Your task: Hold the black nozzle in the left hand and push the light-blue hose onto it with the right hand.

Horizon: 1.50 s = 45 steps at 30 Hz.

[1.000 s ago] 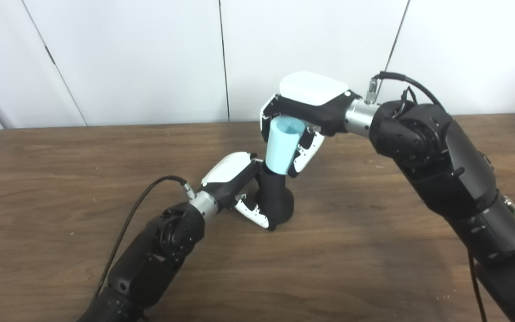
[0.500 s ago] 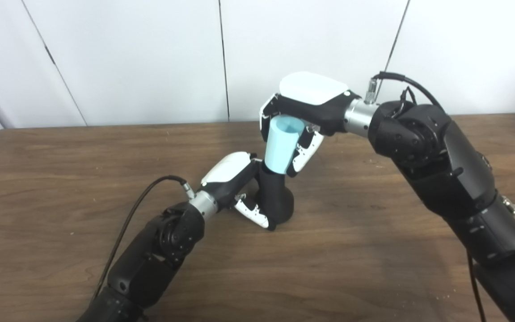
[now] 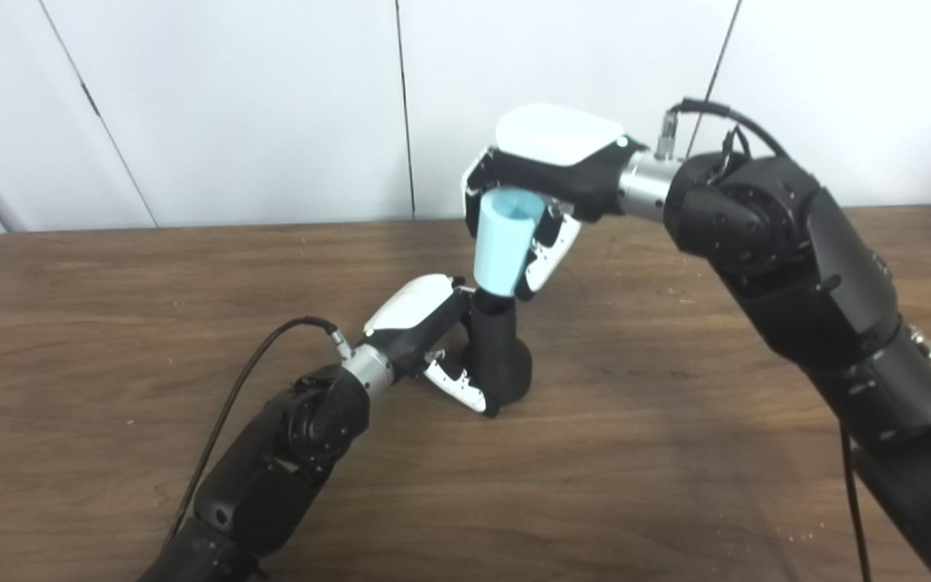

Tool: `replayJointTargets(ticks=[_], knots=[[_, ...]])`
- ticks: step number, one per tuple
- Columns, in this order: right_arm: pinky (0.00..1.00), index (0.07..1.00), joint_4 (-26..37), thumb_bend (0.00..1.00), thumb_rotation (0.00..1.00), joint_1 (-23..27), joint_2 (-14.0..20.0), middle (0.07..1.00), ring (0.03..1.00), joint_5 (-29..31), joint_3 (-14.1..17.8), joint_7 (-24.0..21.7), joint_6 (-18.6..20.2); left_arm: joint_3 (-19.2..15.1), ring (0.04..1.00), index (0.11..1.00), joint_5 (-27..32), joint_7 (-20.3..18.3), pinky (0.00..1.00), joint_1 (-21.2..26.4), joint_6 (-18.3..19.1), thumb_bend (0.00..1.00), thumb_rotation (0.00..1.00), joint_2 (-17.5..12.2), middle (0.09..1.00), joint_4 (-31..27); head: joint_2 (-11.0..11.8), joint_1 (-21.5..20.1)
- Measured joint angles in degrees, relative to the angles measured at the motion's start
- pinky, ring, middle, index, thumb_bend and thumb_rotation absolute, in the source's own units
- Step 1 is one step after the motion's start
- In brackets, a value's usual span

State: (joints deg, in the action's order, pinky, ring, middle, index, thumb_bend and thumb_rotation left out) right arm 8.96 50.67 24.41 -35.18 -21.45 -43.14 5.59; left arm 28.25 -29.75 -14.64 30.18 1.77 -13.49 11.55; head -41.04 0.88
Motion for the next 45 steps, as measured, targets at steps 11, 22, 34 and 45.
replayJointTargets(ticks=[11,22,34,45], knots=[[0.43,0.459,0.0,0.5,0.0,0.2,0.4,0.487,0.456,0.0,0.0,0.0,-1.8,0.0,0.615,0.498,0.6,-0.2,1.0,0.1,-0.1,0.53,0.0,-0.1,0.466,0.1,-0.2,-0.2],[0.42,0.466,0.0,0.5,0.0,-0.7,0.2,0.492,0.443,-0.4,-0.6,0.0,-1.8,0.0,0.615,0.502,0.5,-0.2,1.0,0.1,-0.1,0.53,0.0,-0.1,0.458,0.0,-0.4,-0.1],[0.42,0.468,-0.6,0.5,0.0,-1.8,-1.8,0.489,0.443,-0.9,-1.0,0.0,-1.1,0.1,0.615,0.501,0.6,-0.5,1.0,0.1,0.0,0.53,0.0,-0.1,0.458,-0.1,-0.7,0.1],[0.39,0.472,-1.7,0.5,0.0,-1.9,-2.9,0.484,0.449,-1.6,-1.1,0.1,0.7,0.1,0.616,0.501,0.4,-1.1,1.0,0.1,0.5,0.53,0.0,-0.1,0.459,-0.5,-1.1,0.3]])
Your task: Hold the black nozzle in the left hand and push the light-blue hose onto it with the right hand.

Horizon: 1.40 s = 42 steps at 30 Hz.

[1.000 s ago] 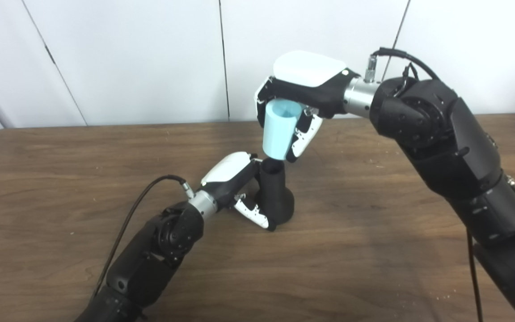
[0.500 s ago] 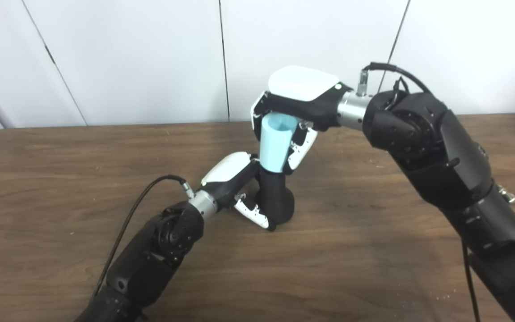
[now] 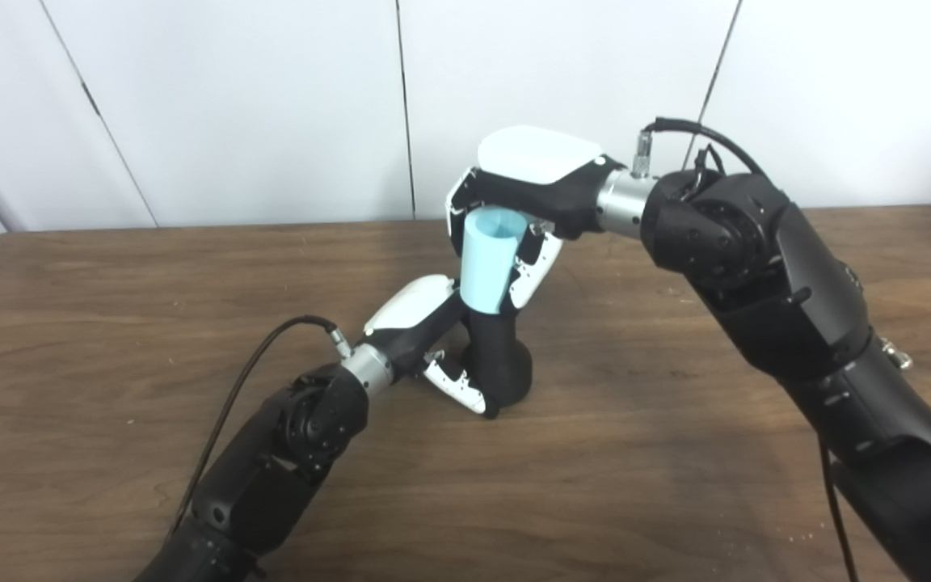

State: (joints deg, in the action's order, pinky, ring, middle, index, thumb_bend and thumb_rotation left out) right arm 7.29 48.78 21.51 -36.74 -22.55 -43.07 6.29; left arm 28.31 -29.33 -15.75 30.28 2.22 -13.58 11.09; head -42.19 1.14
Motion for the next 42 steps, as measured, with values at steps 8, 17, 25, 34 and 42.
replayJointTargets(ticks=[8,17,25,34,42], knots=[[0.43,0.459,0.1,0.5,0.0,-0.5,0.0,0.482,0.461,-0.6,-0.2,0.6,-1.3,0.0,0.617,0.501,0.0,-0.3,1.0,0.0,0.5,0.53,0.0,0.0,0.459,-0.3,-0.2,-0.2],[0.39,0.466,1.2,0.5,0.0,-1.5,1.9,0.499,0.448,-0.6,-1.4,1.0,-3.8,0.1,0.617,0.501,-0.3,-0.5,1.0,0.0,0.9,0.53,0.0,0.0,0.459,-0.5,-0.6,-0.2],[0.38,0.466,1.8,0.5,0.0,-0.6,4.2,0.5,0.458,0.0,-2.6,-0.5,-4.9,0.1,0.616,0.501,-0.1,-0.6,1.0,0.1,0.9,0.53,0.0,0.0,0.46,-0.5,-0.7,-0.2],[0.4,0.465,2.1,0.5,0.0,-0.7,5.0,0.497,0.451,1.0,-2.6,-0.6,-4.9,0.0,0.616,0.494,0.2,-0.8,1.0,0.1,0.6,0.53,0.0,0.0,0.473,-0.5,-1.1,-0.4],[0.4,0.467,4.0,0.5,0.0,-2.4,4.6,0.5,0.449,0.3,-2.5,0.2,-4.1,0.0,0.616,0.491,0.4,-0.9,1.0,0.0,-0.1,0.53,0.0,-0.1,0.477,-0.5,-1.4,-0.4]])
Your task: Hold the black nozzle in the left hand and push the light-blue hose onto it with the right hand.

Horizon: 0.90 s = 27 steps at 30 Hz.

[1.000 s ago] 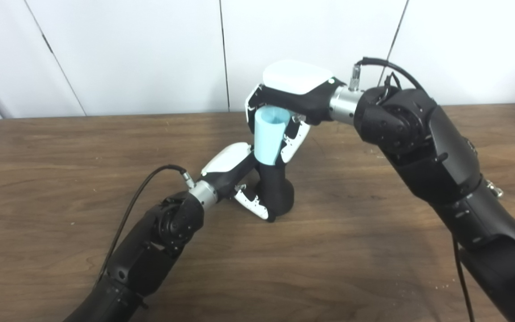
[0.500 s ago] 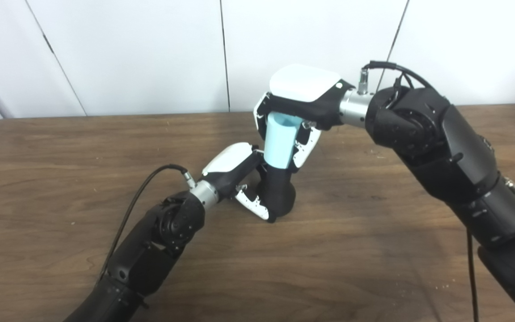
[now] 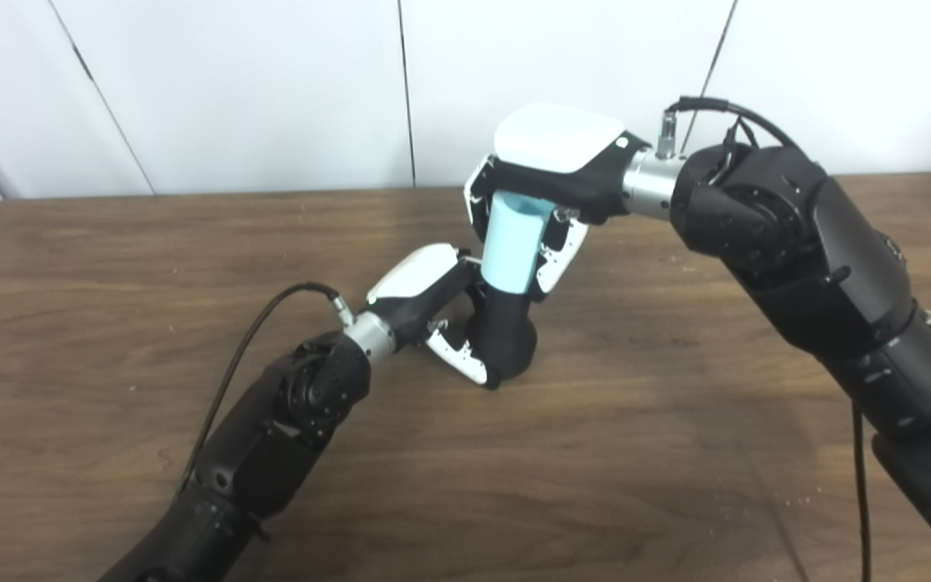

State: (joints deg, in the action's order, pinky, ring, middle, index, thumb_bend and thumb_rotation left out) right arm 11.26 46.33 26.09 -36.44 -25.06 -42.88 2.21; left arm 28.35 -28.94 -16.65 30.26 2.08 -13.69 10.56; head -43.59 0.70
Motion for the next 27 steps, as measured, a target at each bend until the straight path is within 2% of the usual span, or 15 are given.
replayJointTargets(ticks=[10,22,27], knots=[[0.36,0.477,0.0,0.5,0.0,-1.4,-2.0,0.506,0.455,-1.3,-0.1,1.3,0.5,0.0,0.616,0.489,0.0,0.0,1.0,0.0,-0.2,0.53,0.0,-0.1,0.48,0.1,-0.4,0.3],[0.36,0.496,0.2,0.5,0.0,-1.2,-1.7,0.483,0.449,-1.5,-1.3,2.3,-1.2,0.0,0.616,0.485,-0.1,-0.1,1.0,-0.2,-0.2,0.53,0.0,-0.1,0.488,0.0,-0.6,0.4],[0.36,0.466,0.2,0.5,0.0,0.0,-0.9,0.485,0.478,-1.8,-2.8,2.2,-2.9,0.0,0.616,0.485,-0.1,-0.1,1.0,-0.2,-0.2,0.53,0.0,-0.1,0.487,0.0,-0.5,0.1]])
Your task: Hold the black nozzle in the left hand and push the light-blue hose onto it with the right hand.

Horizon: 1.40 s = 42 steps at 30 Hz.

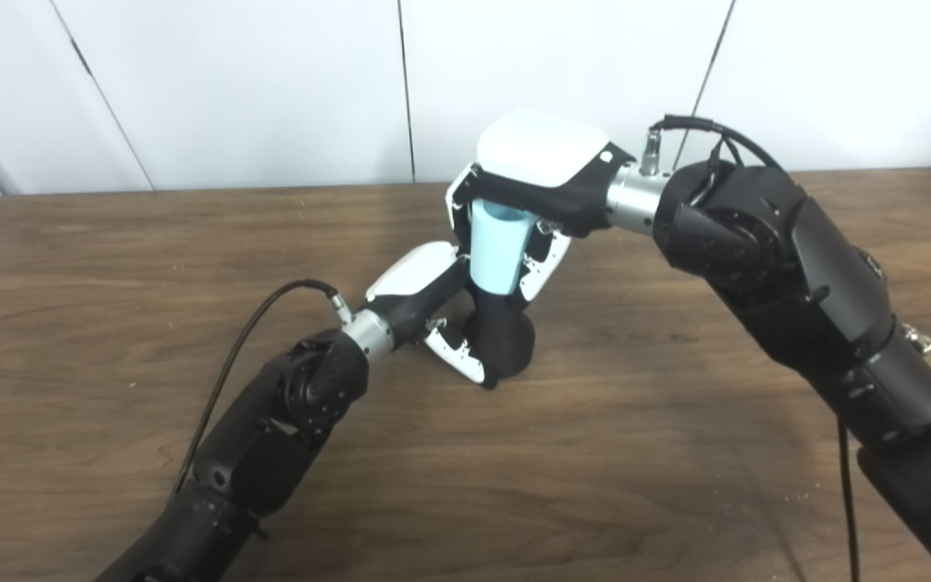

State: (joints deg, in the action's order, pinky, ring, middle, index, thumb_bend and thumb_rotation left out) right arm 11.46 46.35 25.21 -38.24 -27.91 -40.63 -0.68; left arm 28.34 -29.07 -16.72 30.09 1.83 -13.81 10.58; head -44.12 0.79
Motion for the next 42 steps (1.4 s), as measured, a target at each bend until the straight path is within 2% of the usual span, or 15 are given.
replayJointTargets(ticks=[9,21,28,34,42], knots=[[0.35,0.449,0.0,0.5,0.0,2.0,1.7,0.527,0.477,0.0,-2.5,-1.0,-4.4,0.0,0.617,0.488,0.0,-0.1,1.0,0.0,0.1,0.53,0.0,0.0,0.483,0.0,0.0,-0.1],[0.35,0.457,0.6,0.5,0.0,1.2,1.7,0.509,0.471,-1.3,-2.2,-0.9,-4.4,0.0,0.617,0.488,0.0,-0.3,1.0,0.1,0.2,0.53,0.0,0.0,0.483,-0.1,-0.2,-0.3],[0.35,0.47,1.4,0.5,0.0,-0.7,1.3,0.499,0.463,-1.9,-0.7,0.1,-3.5,0.0,0.618,0.488,0.1,-0.4,1.0,0.1,0.2,0.53,0.0,0.0,0.483,-0.1,-0.1,-0.4],[0.36,0.492,1.3,0.5,0.0,-3.2,-0.8,0.491,0.437,-2.6,1.0,2.3,0.3,0.0,0.618,0.487,0.0,-0.7,1.0,0.1,0.2,0.53,0.0,0.0,0.483,-0.1,-0.2,0.0],[0.36,0.475,1.4,0.5,0.0,-5.3,-2.3,0.495,0.462,-3.0,1.8,4.5,3.4,-0.3,0.618,0.483,0.0,-1.4,1.0,0.2,0.2,0.53,0.0,-0.2,0.49,-0.1,-0.3,-0.2]])
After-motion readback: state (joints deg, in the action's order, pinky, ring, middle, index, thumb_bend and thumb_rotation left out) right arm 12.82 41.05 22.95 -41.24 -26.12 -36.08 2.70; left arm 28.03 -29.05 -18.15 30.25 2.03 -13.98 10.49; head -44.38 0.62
